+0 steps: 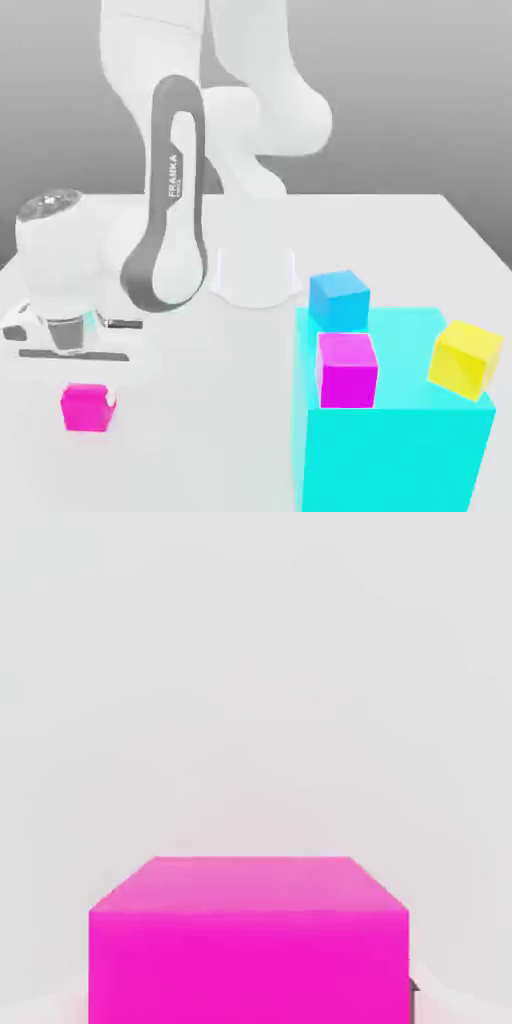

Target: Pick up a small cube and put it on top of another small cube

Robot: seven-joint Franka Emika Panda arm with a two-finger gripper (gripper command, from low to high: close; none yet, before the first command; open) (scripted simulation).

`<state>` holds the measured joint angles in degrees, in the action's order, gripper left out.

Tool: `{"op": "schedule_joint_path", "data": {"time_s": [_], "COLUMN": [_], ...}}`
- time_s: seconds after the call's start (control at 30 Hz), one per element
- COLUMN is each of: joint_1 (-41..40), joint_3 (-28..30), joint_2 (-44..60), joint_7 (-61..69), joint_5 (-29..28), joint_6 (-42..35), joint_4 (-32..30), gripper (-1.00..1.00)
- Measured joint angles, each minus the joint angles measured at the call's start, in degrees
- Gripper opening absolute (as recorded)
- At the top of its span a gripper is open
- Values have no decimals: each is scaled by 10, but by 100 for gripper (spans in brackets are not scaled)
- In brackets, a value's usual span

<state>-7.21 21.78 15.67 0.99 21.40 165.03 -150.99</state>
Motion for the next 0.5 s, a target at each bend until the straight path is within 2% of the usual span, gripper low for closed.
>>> {"op": "schedule_joint_path", "data": {"time_s": [0.2,0.3,0.5], "joint_1": [38,60,169], "joint_3": [59,29,-29], "joint_2": [-73,-96,-177], "joint_7": [-78,-64,-43], "joint_5": [-104,-94,-95], "joint_6": [-54,-119,-275], "joint_4": [-15,15,75], "gripper": [-100,-100,-100]}}
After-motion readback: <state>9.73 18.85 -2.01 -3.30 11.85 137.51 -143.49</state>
